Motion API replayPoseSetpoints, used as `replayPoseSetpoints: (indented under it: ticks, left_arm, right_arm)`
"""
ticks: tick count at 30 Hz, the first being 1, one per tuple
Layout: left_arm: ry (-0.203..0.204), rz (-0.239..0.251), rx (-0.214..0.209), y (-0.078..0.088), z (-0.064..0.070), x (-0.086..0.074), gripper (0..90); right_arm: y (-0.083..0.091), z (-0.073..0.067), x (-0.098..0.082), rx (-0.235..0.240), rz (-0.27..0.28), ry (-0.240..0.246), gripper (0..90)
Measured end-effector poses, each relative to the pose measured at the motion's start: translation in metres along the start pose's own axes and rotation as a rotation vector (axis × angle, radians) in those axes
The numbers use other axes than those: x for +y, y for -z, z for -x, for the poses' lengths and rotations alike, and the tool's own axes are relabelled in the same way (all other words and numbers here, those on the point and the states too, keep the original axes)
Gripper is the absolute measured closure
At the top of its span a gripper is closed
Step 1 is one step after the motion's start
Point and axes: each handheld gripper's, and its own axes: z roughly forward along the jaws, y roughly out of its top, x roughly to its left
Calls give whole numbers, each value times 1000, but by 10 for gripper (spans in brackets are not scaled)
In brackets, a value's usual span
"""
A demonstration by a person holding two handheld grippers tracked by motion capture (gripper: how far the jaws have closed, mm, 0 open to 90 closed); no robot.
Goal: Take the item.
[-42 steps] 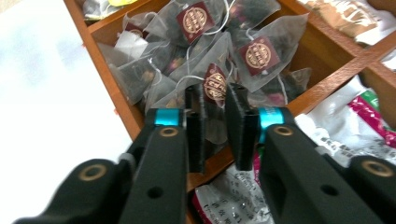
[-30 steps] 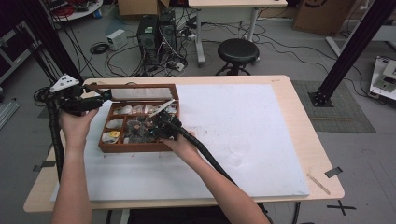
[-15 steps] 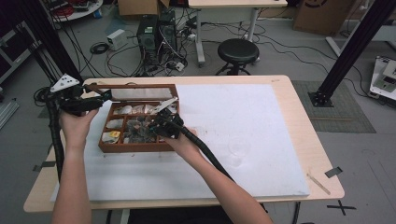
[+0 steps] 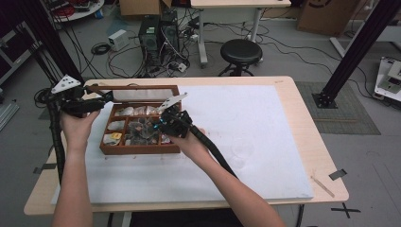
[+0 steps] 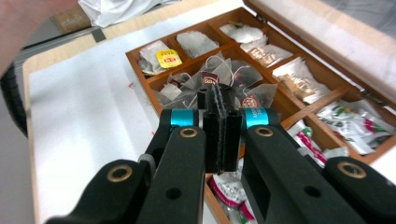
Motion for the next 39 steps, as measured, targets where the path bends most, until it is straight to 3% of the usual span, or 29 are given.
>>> replayPoseSetpoints:
  ticks: [9,15,19,24,30,39]
  left_arm:
    - [2,5,4,-1,0,0,277]
    - [4,8,4,-2,0,0,276]
    - [8,10,5,-2,0,0,273]
    - [10,10,7,-2,0,0,272]
    - [8,8,12,-3,1,0,267]
    - [6,7,19,-3,2,0,263]
  right_arm:
    - [47,1,-1,-23,39,19,900]
    - [87,12,-10,-27,79,-6,900]
    - [115,19,-18,-58,101,-14,900]
    - [149,29,-35,-99,136,-18,900]
    - [183,42,-60,-139,175,-56,900]
    - [215,52,-99,-185,185,-100,900]
